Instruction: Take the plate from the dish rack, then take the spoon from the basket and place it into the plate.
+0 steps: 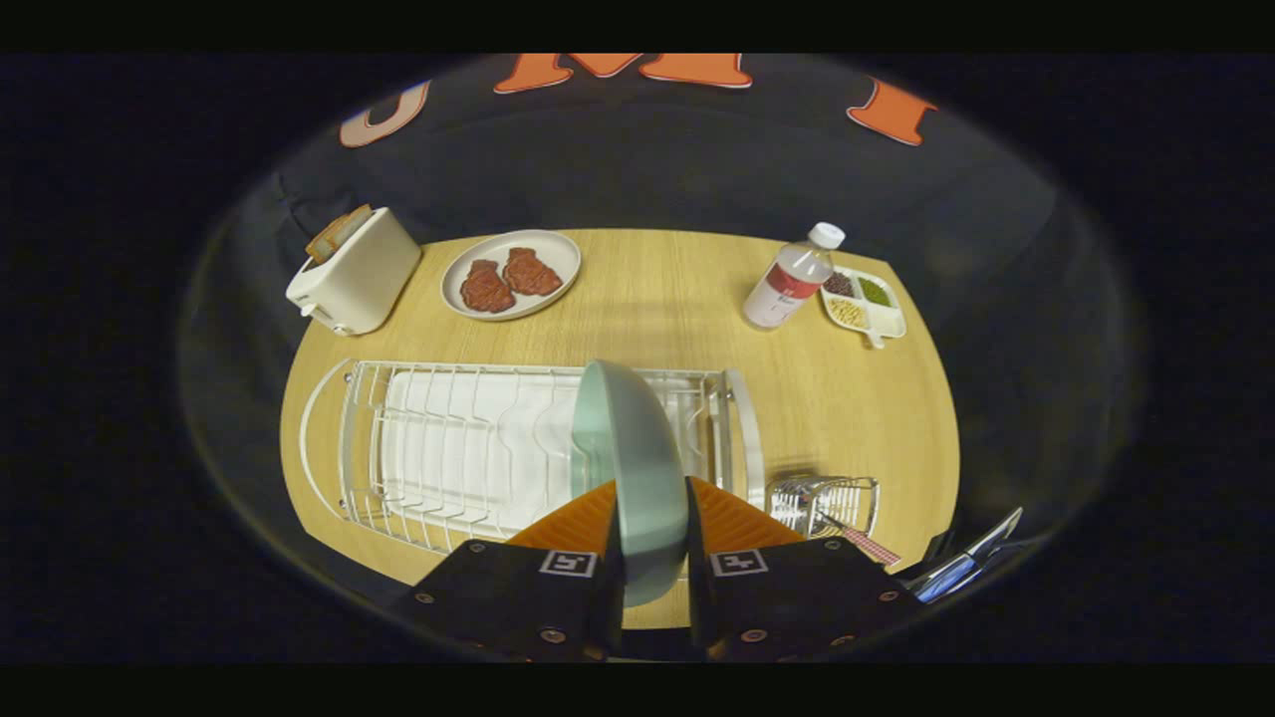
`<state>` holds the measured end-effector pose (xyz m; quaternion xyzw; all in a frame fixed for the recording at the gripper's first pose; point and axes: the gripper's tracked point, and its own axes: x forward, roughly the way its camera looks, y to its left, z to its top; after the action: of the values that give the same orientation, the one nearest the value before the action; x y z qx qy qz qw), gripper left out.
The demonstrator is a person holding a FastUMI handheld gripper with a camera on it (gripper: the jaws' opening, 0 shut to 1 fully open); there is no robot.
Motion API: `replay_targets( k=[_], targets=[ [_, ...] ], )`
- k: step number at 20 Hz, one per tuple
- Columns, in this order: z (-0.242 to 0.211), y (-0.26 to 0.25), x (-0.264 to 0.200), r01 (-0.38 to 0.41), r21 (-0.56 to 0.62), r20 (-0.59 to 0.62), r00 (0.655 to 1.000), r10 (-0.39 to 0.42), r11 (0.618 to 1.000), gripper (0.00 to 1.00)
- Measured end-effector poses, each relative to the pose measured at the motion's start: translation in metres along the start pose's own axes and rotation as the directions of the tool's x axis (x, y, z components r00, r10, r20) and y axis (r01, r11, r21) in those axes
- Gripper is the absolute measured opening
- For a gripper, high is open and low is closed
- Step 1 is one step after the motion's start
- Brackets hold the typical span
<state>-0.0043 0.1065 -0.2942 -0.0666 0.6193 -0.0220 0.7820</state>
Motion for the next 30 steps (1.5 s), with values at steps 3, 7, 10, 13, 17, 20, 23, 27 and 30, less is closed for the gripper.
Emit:
replay_targets(
  k=[3,7,10,13,17,20,23,27,30],
  targets=[
    [0.012,-0.008,-0.005,0.099,-0.077,0.078,0.993,-0.093,0.992,0.24],
    [0.015,-0.017,-0.010,0.172,-0.143,0.129,0.980,-0.154,0.975,0.21],
    [0.014,-0.018,-0.013,0.192,-0.159,0.137,0.976,-0.171,0.968,0.21],
    [0.018,-0.021,-0.020,0.218,-0.159,0.163,0.968,-0.192,0.963,0.21],
    [0.013,-0.032,-0.032,0.221,-0.152,0.163,0.967,-0.196,0.963,0.21],
    [-0.001,-0.037,-0.044,0.165,-0.118,0.154,0.977,-0.146,0.979,0.21],
    [-0.022,-0.039,-0.055,0.056,-0.045,0.129,0.990,-0.050,0.997,0.21],
    [-0.049,-0.052,-0.072,-0.032,0.026,0.130,0.991,0.029,0.999,0.21],
    [-0.073,-0.059,-0.081,-0.114,0.091,0.128,0.987,0.102,0.989,0.21]
  ],
)
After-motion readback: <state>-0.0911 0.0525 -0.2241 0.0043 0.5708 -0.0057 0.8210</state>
